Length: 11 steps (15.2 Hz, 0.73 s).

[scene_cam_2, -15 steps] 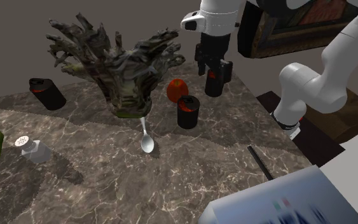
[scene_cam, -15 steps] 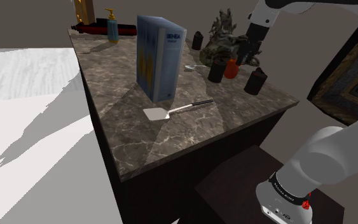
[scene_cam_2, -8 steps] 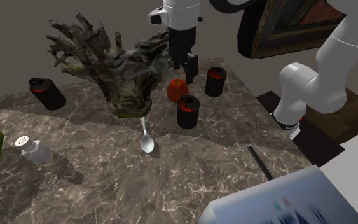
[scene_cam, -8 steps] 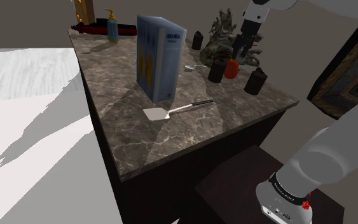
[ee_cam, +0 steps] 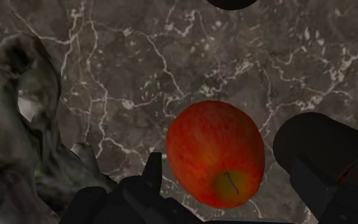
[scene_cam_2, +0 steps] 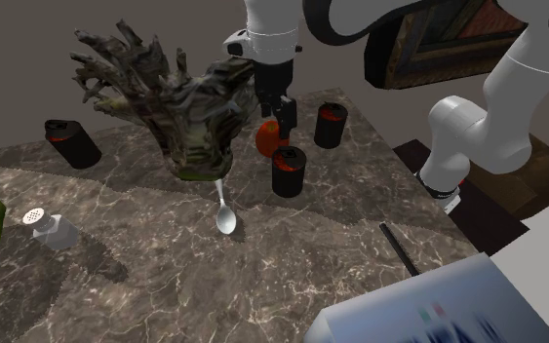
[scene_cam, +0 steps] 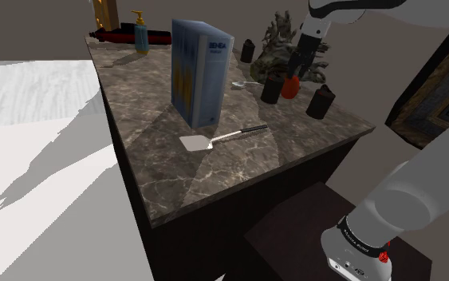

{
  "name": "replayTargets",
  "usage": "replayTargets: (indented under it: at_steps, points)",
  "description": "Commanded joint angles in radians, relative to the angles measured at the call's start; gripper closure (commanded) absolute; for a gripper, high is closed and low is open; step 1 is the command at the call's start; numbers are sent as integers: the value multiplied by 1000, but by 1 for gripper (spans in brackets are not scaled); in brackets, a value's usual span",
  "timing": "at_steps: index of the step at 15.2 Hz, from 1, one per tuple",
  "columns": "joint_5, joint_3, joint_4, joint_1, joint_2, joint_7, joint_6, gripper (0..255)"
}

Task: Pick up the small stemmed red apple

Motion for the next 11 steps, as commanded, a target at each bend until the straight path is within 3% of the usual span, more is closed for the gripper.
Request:
replayTargets:
  at_steps: [1,2,11]
  points:
    - [-1,-2,-13,-2,2,0,12,0]
    - [-1,0,-16,-1,1,2,13,255]
    - [-1,-2,-13,-2,2,0,12,255]
